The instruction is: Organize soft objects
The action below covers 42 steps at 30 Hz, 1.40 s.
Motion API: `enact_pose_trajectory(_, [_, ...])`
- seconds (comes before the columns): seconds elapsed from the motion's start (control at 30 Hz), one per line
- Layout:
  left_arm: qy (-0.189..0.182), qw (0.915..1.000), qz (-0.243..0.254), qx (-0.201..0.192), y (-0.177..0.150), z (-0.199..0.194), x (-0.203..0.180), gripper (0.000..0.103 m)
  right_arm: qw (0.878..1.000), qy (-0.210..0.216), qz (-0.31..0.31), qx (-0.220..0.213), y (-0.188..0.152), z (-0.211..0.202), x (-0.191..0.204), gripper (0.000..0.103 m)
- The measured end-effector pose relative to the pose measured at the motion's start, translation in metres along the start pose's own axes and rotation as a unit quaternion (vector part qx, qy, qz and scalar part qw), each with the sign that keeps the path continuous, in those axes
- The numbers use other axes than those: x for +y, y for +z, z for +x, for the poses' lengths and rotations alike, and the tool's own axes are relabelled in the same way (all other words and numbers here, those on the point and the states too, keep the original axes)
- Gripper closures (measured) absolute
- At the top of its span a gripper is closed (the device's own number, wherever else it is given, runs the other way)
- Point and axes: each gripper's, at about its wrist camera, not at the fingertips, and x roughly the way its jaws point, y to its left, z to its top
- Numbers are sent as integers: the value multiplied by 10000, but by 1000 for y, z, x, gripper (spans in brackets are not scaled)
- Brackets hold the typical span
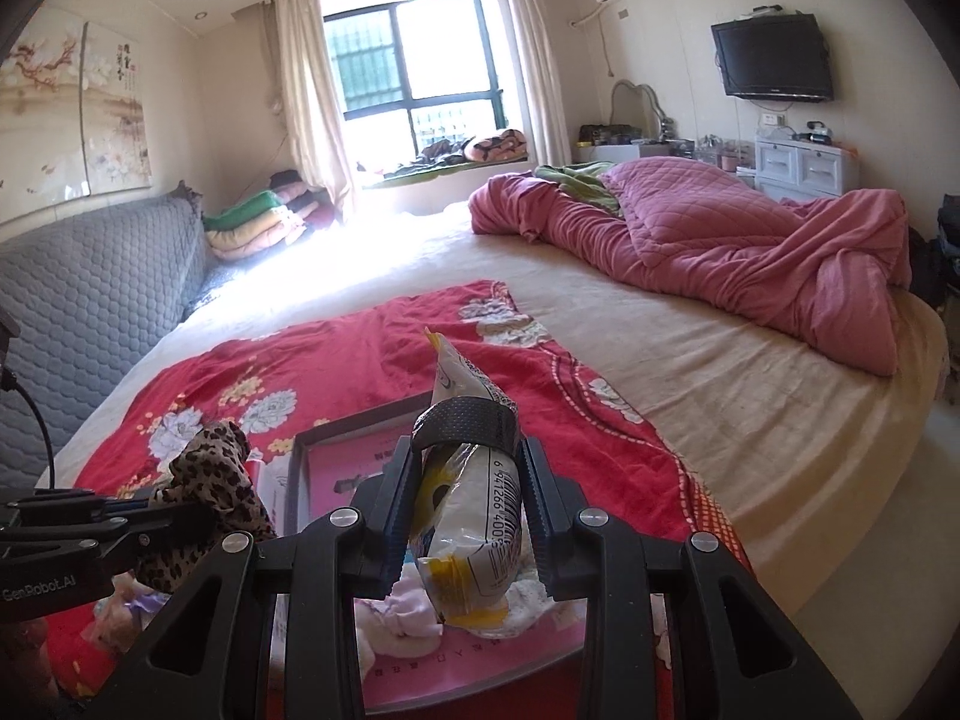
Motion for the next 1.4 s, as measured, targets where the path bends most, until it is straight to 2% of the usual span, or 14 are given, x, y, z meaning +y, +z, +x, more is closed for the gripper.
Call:
enact_pose_trajectory(0.2, [-79,9995,-82,302,0,29,2,91,9998,-121,51,180,-9,14,-10,68])
enact_pose_trajectory(0.33, [-316,9981,-177,491,-1,44,-1,91,9993,-182,117,298,-16,22,-17,68])
enact_pose_trajectory(0.5, [-552,9964,-54,636,-7,56,-18,91,9988,-236,169,386,-20,29,-26,68])
enact_pose_trajectory(0.97, [-893,9885,313,1178,-26,102,-58,91,9975,-187,258,631,-30,51,-43,69])
enact_pose_trajectory(1.4, [-605,9884,360,1347,-33,128,-55,91,9958,-248,118,872,-38,77,-47,68])
